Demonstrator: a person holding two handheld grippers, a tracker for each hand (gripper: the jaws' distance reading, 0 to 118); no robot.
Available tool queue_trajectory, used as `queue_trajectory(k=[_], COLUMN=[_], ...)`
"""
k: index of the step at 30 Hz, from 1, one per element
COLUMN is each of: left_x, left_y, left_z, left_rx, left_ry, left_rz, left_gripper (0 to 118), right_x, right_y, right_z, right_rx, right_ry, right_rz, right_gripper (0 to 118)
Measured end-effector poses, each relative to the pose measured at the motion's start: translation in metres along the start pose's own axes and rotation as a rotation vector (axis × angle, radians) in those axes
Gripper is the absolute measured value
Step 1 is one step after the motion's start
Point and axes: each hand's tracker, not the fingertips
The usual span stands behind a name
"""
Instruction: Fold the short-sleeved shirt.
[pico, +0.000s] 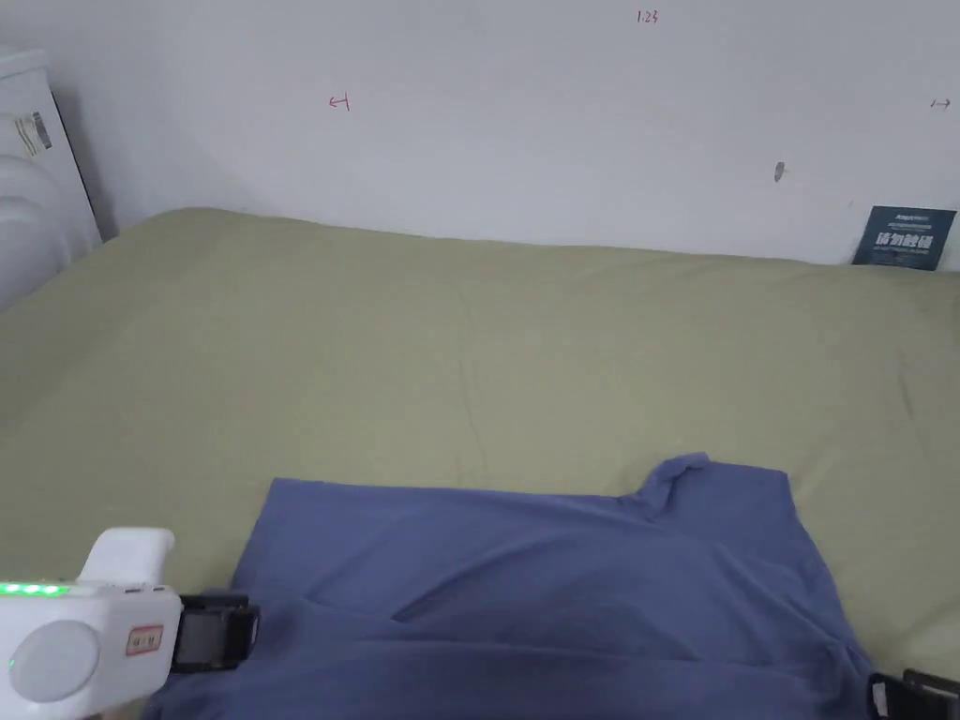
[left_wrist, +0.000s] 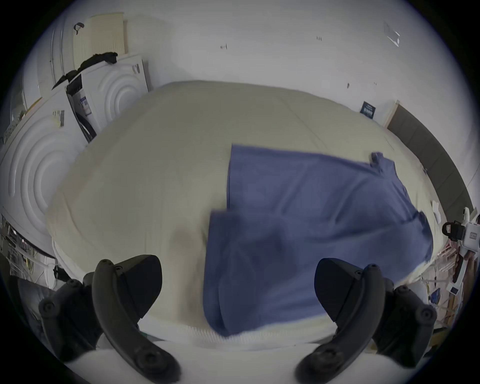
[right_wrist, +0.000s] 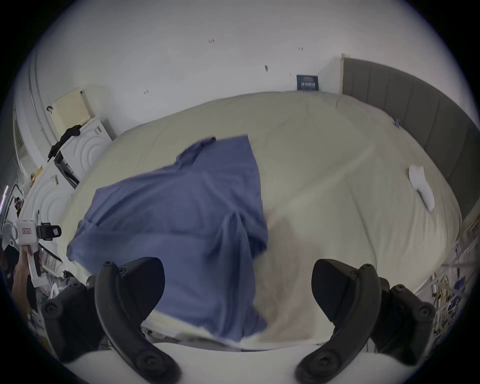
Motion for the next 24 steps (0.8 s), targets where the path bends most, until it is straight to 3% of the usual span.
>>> queue_trajectory(k=[1, 2, 3, 4, 8, 9, 11, 12, 18, 20, 21, 22, 23, 24], left_x=[0.004, 0.002, 0.006, 0.01, 0.019, 0.022, 0.023, 0.023, 0.027, 0.029, 0.03, 0.033, 0.035, 0.037], left_y=[0.013, 0.029, 0.043, 0.055, 0.1, 0.109, 0.124, 0.13, 0.144, 0.143, 0.142, 0.14, 0.14, 0.139], left_z=[-0.01, -0.019, -0.031, -0.044, -0.093, -0.105, -0.128, -0.142, -0.195, -0.196, -0.189, -0.184, -0.176, -0.172], left_rx=[0.004, 0.01, 0.016, 0.016, 0.0, -0.003, -0.01, -0.036, -0.16, -0.171, -0.167, -0.147, -0.107, -0.1], left_ry=[0.005, 0.003, -0.002, -0.001, -0.003, -0.002, 0.054, 0.068, 0.12, 0.117, 0.055, 0.066, 0.066, 0.042], left_rz=[-0.004, -0.004, 0.0, 0.001, 0.009, 0.011, 0.009, 0.005, -0.031, -0.045, -0.024, -0.008, -0.025, -0.048], left_gripper=[106, 84, 31, 0, 0, 17, 101, 118, 118, 112, 99, 89, 69, 23], right_x=[-0.004, -0.006, -0.009, -0.004, -0.002, 0.0, 0.003, 0.006, 0.019, 0.018, 0.018, 0.017, 0.017, 0.019], right_y=[0.012, 0.023, 0.034, 0.043, 0.073, 0.079, 0.085, 0.084, 0.092, 0.095, 0.097, 0.099, 0.102, 0.106], right_z=[-0.006, -0.013, -0.021, -0.036, -0.082, -0.093, -0.11, -0.116, -0.147, -0.154, -0.156, -0.157, -0.161, -0.17], right_rx=[0.017, 0.044, 0.047, 0.042, -0.015, -0.032, -0.047, -0.052, -0.093, -0.099, -0.1, -0.098, -0.106, -0.145], right_ry=[-0.006, -0.001, -0.007, -0.024, -0.06, -0.067, -0.083, -0.086, -0.074, -0.071, -0.068, -0.066, -0.062, -0.059], right_rz=[-0.002, -0.006, -0.007, -0.008, 0.029, 0.036, 0.049, 0.052, 0.026, 0.024, 0.02, 0.018, 0.014, 0.011], right_gripper=[105, 87, 44, 2, 2, 2, 2, 2, 2, 2, 5, 23, 63, 117])
